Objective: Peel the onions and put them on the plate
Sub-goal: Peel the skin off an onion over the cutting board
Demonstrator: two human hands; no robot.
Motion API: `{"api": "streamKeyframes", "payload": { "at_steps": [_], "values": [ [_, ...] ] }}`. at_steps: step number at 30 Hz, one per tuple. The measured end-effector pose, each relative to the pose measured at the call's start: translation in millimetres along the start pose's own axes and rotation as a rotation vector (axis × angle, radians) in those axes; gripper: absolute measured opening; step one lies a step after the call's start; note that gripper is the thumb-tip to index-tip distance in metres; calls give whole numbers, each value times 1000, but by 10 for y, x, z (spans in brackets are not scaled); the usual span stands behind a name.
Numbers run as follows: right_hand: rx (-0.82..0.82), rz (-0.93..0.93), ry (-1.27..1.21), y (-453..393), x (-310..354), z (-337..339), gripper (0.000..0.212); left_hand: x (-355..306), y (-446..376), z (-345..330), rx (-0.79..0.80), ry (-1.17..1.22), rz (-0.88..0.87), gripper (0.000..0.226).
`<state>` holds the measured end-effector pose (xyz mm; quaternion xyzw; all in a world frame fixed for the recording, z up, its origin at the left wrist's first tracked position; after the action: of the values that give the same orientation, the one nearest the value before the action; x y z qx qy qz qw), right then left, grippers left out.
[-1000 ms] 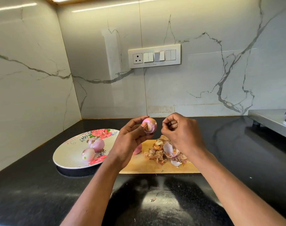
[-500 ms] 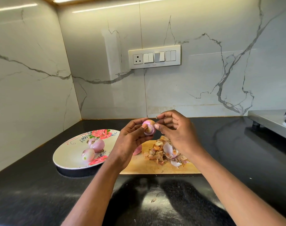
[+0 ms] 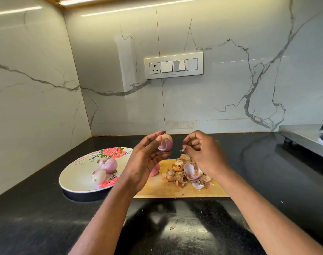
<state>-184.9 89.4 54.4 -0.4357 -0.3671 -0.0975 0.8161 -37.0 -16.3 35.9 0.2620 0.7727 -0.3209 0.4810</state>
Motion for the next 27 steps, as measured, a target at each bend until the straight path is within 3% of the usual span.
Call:
{"api": "streamKeyframes", "payload": {
  "at_steps": [3, 6, 8, 14, 27],
  "values": [
    [108, 28, 129, 32, 10, -113, 4, 5, 1, -15, 25, -57, -21, 48],
    [161, 42, 184, 51, 9, -173, 12, -4, -1, -10, 44, -142, -55, 49],
    [137, 48, 152, 40, 34, -136, 23, -21, -2, 2, 36, -213, -88, 48],
    [45, 126, -56, 23, 305, -3, 19, -46, 0, 18, -29, -408, -152, 54],
    [-21, 296, 85, 87, 401, 6, 16, -58, -5, 10, -17, -490, -199, 44]
  ]
}}
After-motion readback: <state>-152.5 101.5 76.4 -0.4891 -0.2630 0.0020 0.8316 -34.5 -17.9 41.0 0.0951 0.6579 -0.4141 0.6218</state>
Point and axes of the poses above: each hand's wrist, its own y-axis away from the middle knuckle, its own z-axis out of the back of the hand, x = y × z, the point moved 9 cm from there along -y, towards the middle knuckle, and after that the axes turned 2 degrees about z, right-handed, at the moved point
